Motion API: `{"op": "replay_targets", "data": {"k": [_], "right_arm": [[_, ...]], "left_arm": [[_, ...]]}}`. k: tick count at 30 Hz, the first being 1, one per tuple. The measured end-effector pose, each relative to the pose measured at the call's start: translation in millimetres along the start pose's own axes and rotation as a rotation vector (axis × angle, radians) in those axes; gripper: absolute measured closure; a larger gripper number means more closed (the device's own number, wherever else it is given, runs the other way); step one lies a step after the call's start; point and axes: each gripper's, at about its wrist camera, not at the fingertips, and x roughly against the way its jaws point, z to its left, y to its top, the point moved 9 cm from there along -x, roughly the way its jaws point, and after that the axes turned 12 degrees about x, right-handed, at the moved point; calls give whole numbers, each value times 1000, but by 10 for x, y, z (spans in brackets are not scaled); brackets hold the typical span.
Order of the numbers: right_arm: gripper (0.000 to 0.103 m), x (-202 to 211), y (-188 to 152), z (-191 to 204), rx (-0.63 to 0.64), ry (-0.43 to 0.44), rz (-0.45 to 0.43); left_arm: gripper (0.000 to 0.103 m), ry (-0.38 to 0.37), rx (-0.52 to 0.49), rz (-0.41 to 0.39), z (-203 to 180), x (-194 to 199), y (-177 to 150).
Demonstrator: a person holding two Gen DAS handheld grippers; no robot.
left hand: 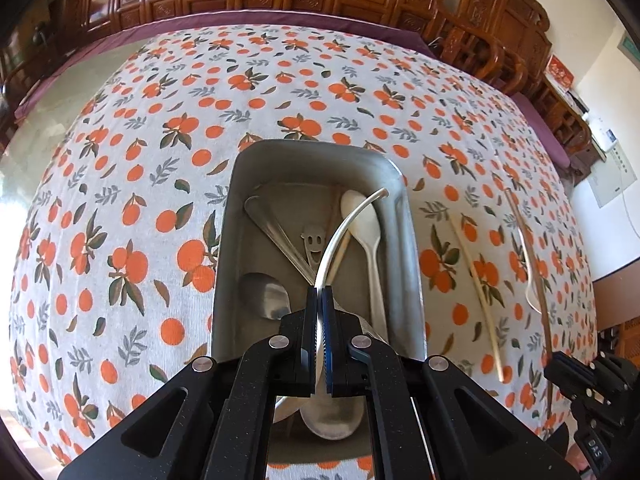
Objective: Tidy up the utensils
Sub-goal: 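Carry the white spoon into the tray and open the left tool while the right tool holds the chopstick, then carry the wooden chopstick into the tray and open the right tool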
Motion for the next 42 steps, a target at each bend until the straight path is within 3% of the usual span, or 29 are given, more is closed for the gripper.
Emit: {"op": "replay_targets", "data": {"k": [14,28,35,42], "right_arm": [[97,-77,41,11,-4,-1,9],[97,-211,367,396,36,41,-8],[97,-345,564,601,45,70,-6],[97,-567,775,745,1,110,3]], "left_arm": [[102,30,-26,12,-44,-152,48],[99,22,-60,-70,209,386,-14],[92,30,-76,-115,386,637,-63],[70,27,-71,-142,559,800,-148]]}}
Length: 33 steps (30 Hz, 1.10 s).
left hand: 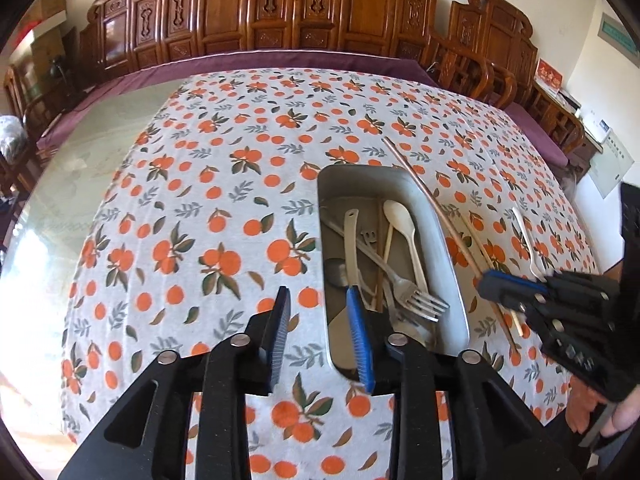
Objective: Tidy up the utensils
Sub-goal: 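Carry the wooden chopstick into the tray and open the right tool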
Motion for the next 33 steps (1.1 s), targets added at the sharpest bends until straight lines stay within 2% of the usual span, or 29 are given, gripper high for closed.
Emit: {"op": "replay_targets", "data": {"k": [1,6,9,21,29,33], "right_arm": [[97,-35,20,14,-6,4,1],[97,-212,125,37,-39,10,11],[97,-308,137,22,-63,9,22],[97,-589,-18,1,-99,-19,89],[97,-636,-3,5,-94,-20,92],[93,-614,4,3,-84,-20,85]], "left_arm": [[68,0,0,-4,15,17,-7],[42,4,5,-30,140,106,-31],[32,2,15,-43,218,141,-32],[29,14,35,-40,377,130,-42],[29,16,27,-48,373,159,-40],[29,14,27,-49,349,174,-42]]}}
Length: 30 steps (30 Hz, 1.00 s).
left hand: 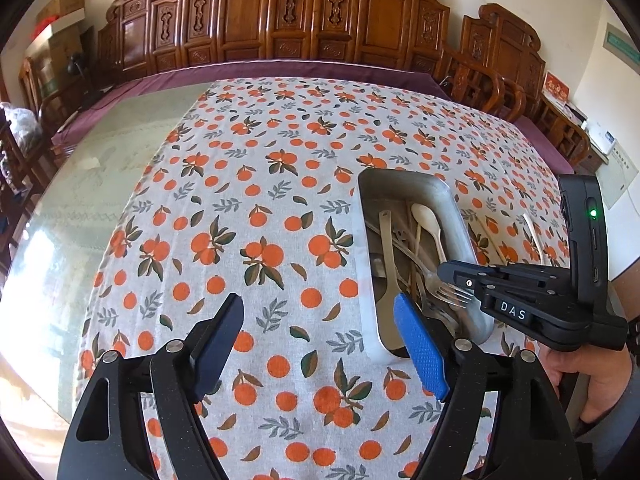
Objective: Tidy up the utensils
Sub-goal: 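Carry the wooden chopstick into the tray and open the right tool, then grasp a white plastic fork with the right tool while the left tool reaches toward a chopstick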
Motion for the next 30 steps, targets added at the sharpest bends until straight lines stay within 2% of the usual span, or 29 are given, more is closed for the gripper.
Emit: {"op": "replay_targets", "data": {"k": [4,11,19,24,27,30], "right_arm": [[93,116,-10,-21,20,4,-28],[93,550,-118,-249,72,-53,-90],[93,1029,-353,-822,71,-155,-114],[93,1255,-507,-1291,14,-212,-126],[86,1345,-596,-1547,-17,-237,-126],[86,1372,-660,-1730,-28,-261,-114]], "left_arm": [[29,-3,-10,-1,-69,2,0],[29,-17,-38,-4,-292,3,-13],[29,-49,-66,2,-644,-49,-52],[28,-73,-94,13,-921,-115,-84],[28,-88,-110,19,-1101,-160,-108],[28,-99,-130,24,-1268,-200,-128]]}}
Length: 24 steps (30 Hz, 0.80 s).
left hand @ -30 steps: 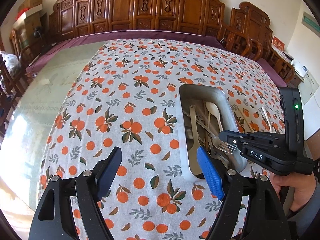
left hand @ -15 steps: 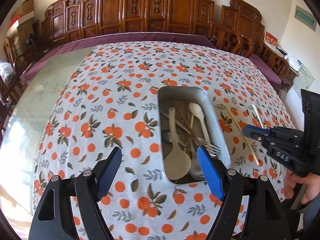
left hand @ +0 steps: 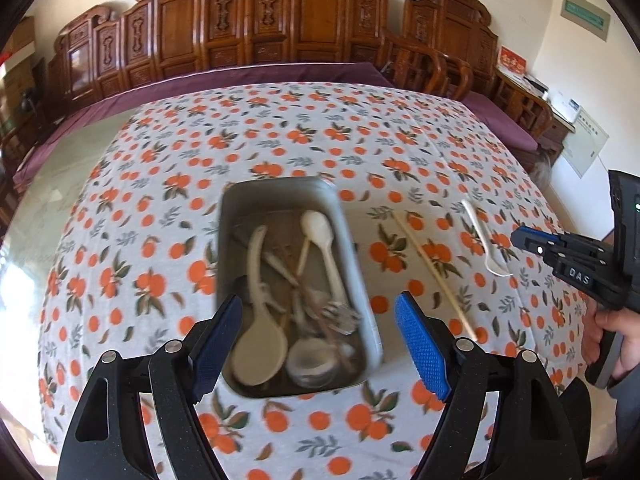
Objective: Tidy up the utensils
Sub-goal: 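Grasp a white plastic fork with the right tool while the left tool reaches toward a chopstick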
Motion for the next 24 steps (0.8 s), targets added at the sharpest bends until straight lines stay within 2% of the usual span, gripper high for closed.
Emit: {"op": "replay_targets", "data": {"k": [9,17,24], "right_arm": [[85,-269,-155,-387,-23,-22,60],[85,-651,-287,-395,-3,-21,145],[85,-797,-314,-438,-13,-42,176]], "left_arm": [[28,-18,-41,18,-366,-166,-3],[28,-25,-70,48,-585,-322,-75],[28,-23,-82,62,-687,-405,-112]]}}
